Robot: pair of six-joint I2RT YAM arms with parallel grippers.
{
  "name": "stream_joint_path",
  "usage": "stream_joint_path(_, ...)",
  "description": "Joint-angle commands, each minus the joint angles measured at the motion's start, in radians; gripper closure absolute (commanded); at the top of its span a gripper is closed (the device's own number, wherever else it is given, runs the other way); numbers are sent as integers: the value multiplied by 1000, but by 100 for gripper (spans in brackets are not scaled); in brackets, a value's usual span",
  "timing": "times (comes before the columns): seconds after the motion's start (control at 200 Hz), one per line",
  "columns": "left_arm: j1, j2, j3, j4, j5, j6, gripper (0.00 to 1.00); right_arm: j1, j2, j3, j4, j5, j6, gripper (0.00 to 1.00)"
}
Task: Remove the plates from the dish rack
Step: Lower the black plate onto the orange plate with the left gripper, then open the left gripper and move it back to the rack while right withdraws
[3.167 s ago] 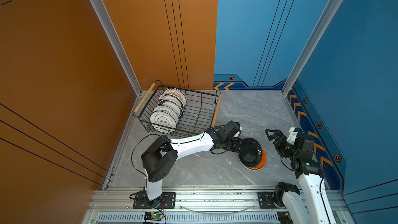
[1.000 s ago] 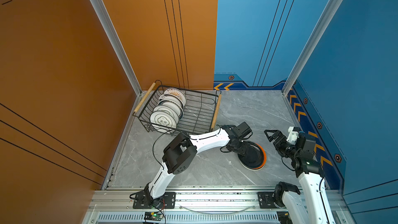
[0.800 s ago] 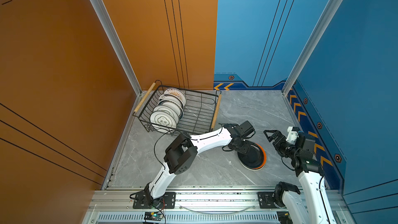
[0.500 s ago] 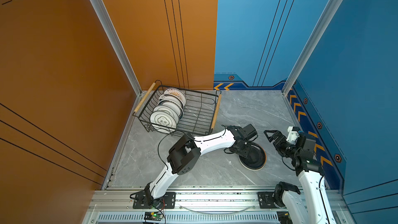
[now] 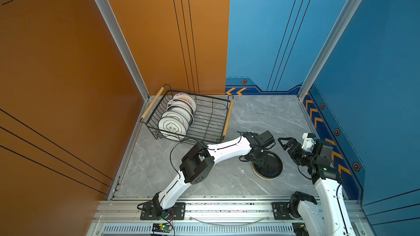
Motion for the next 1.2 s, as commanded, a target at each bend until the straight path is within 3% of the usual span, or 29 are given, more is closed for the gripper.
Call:
stream_joint_path(0.0,-4,-6,5,-33,-30,10,32,-10,6,3,-8,-18,-28,0)
stream_joint_path(0.24,11,-84,-43,-33,-73,13,32,-8,36,1,-28,2,-58,0)
stream_joint_path(0.411,19,-134,-67,-33,-91,12,33,31,52,20,-107,165,-87,0)
stream_joint_path(0.671,32,-299,-167,-31,-197,22,33,214,115,13,-132,362,-69,0)
stream_joint_path(0.831,53,-424,-255,-21,-279,29,32,295,166,3,-106,405,-54,0)
stream_joint_path(1.197,117,-667,-427,23,-307,42,31,377,224,2,-81,432,-31,0)
